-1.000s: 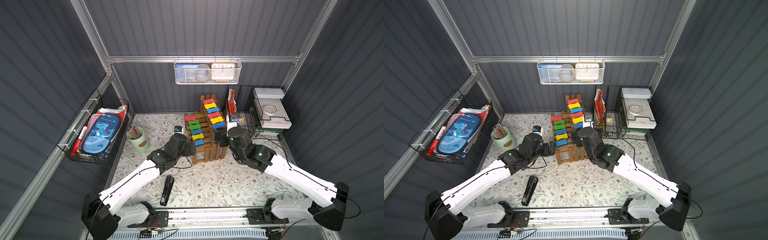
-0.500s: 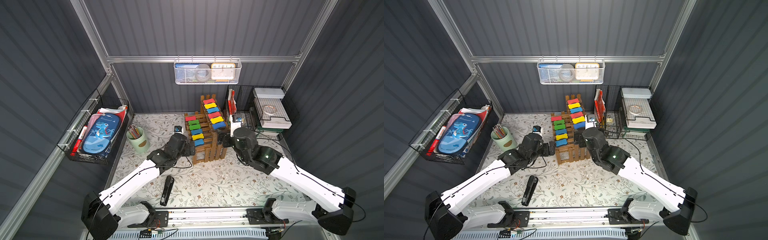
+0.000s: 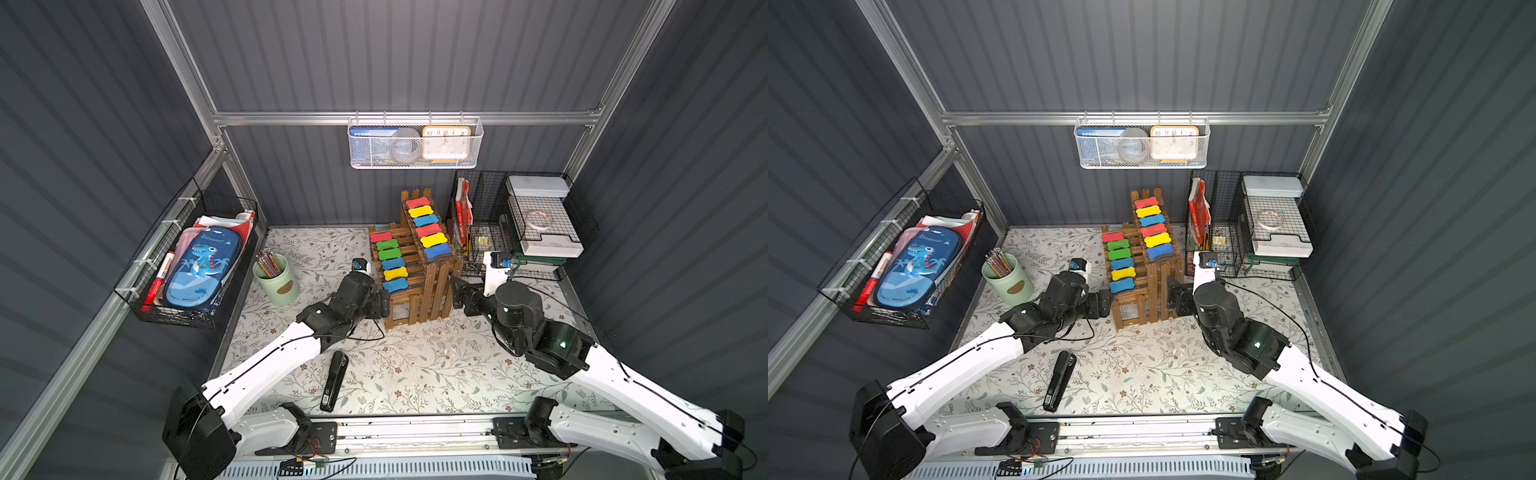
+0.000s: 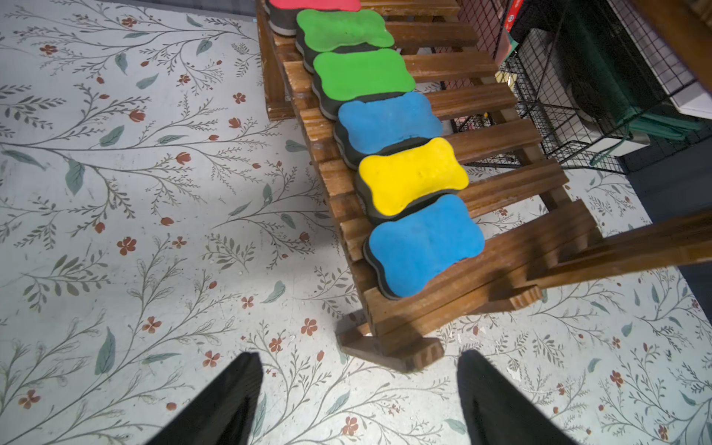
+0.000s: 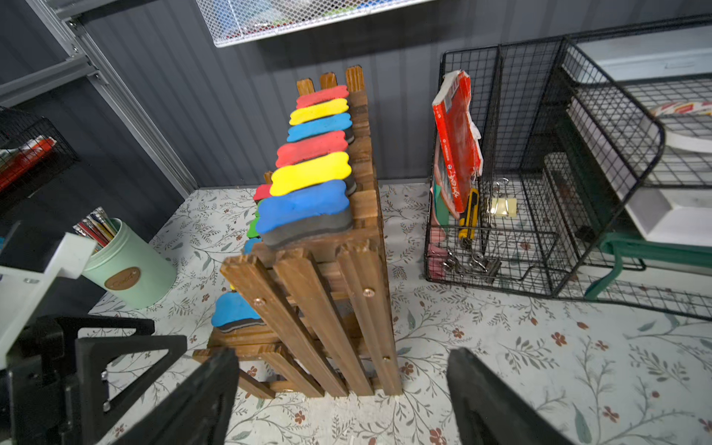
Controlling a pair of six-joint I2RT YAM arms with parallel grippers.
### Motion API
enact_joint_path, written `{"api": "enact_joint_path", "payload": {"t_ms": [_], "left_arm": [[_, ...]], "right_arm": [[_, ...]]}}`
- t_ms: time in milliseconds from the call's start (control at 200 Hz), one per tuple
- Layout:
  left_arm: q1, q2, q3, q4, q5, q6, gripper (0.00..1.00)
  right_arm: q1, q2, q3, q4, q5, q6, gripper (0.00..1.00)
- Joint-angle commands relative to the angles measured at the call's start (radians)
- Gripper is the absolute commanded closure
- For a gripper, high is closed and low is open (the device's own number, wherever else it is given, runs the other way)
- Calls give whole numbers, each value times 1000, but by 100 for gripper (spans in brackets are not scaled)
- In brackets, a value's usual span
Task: Remove the whiteboard erasers from the shelf
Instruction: Adjust the shelf at the center of the board.
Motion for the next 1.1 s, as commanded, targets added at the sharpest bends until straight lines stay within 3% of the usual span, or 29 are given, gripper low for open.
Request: {"api": "enact_joint_path", "payload": {"t_ms": [0,185,415,1096], "left_arm": [[6,-7,-19,29,67,-7,24],[4,18,-75,80,105,-29,41],[4,42,-56,16,19,-57,60],[-75,167,-46,219,143,-39,62]], "right_arm": [[-9,-8,-30,-46,-20,75,17],[-22,-40,-118,-49,-68,137,31],[-31,-48,-140,-37,-79,146,32],[-66,-63,-181,-32,-92,169,32]]}}
